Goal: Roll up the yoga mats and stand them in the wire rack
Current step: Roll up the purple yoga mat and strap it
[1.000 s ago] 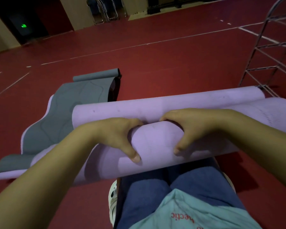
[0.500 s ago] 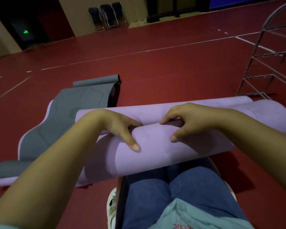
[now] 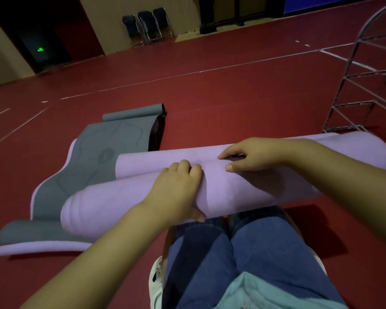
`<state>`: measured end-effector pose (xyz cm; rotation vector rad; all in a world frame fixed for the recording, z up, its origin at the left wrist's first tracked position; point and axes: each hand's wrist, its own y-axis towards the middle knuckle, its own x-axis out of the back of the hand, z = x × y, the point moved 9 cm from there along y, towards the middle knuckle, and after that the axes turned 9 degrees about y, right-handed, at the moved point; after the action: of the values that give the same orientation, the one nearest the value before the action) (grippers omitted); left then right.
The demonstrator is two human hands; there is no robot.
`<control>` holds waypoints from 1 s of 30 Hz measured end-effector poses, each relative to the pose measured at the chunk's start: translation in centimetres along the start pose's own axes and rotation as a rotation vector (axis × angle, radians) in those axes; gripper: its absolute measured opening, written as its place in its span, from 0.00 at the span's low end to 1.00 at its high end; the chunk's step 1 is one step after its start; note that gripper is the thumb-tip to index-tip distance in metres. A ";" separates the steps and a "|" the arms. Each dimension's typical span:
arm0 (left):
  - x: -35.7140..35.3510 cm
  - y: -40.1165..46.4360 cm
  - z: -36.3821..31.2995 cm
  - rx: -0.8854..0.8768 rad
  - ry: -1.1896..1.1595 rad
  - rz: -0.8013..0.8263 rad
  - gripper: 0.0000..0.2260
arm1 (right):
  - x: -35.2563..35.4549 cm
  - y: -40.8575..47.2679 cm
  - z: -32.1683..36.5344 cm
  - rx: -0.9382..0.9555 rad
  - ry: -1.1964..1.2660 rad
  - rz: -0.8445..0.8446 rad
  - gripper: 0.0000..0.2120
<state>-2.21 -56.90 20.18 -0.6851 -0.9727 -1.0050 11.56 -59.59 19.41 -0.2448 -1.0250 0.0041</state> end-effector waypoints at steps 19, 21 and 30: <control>-0.9 2.7 1.5 -0.014 -0.063 -0.037 0.42 | 0.6 1.4 0.5 0.068 -0.061 0.011 0.39; -0.6 1.8 1.6 -0.018 -0.035 -0.076 0.41 | 0.5 0.6 1.4 0.094 -0.119 -0.017 0.39; 1.2 -4.6 -0.6 -0.036 -0.042 -0.213 0.43 | -1.5 -5.8 4.9 0.202 -0.222 -0.083 0.42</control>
<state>-6.03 -59.66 21.19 -0.6431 -1.0828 -1.2013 5.98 -64.42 21.74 -0.0174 -1.2465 0.0610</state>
